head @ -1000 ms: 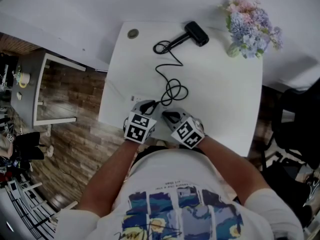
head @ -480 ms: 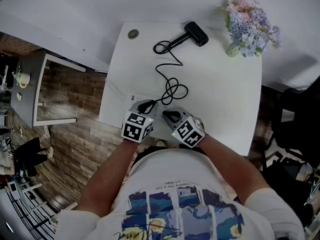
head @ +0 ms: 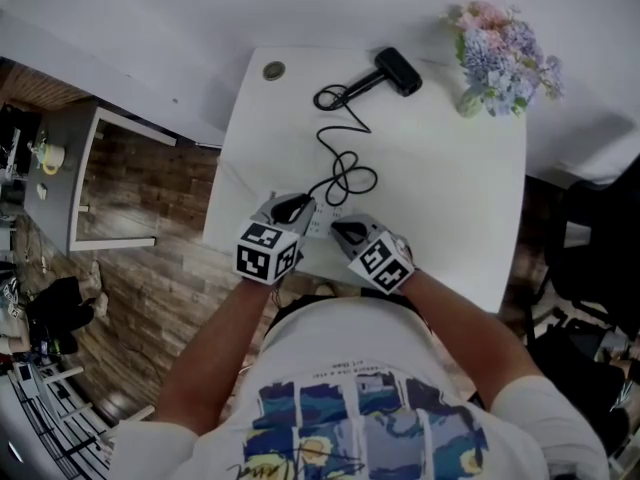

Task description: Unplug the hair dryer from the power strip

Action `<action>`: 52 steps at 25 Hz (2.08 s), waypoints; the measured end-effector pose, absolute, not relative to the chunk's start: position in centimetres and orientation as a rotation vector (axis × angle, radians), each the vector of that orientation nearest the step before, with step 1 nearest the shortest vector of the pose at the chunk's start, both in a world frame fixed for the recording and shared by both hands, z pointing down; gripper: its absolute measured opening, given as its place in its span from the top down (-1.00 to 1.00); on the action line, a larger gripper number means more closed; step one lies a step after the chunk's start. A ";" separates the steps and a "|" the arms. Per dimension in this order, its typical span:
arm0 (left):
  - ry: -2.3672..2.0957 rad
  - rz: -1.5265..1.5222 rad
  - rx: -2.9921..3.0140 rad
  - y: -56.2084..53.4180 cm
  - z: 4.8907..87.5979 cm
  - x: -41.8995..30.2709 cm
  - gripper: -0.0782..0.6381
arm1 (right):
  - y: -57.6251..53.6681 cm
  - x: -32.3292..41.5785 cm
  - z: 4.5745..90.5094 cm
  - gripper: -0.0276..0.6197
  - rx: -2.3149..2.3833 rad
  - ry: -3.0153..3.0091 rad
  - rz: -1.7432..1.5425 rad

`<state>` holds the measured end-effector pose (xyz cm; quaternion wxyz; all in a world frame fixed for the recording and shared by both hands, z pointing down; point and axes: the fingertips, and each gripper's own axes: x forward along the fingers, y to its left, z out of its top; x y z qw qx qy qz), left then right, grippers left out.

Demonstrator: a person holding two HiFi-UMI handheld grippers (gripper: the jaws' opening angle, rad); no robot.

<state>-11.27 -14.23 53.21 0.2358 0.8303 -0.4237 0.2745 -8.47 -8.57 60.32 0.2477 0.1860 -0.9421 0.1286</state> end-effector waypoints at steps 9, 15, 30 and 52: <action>-1.157 0.672 2.294 -14.6 50.9 -11.4 0.65 | -8.6 -8.5 60.4 0.93 0.516 -2.561 0.338; -1.156 0.624 2.293 -14.7 49.6 -11.3 0.65 | -8.6 -8.5 60.4 0.93 0.514 -2.563 0.328; -1.162 0.572 2.277 -14.8 48.8 -11.5 0.65 | -8.5 -8.4 60.4 0.93 0.502 -2.570 0.313; -1.153 0.555 2.253 -15.3 48.8 -11.8 0.65 | -8.4 -8.4 60.4 0.93 0.470 -2.579 0.316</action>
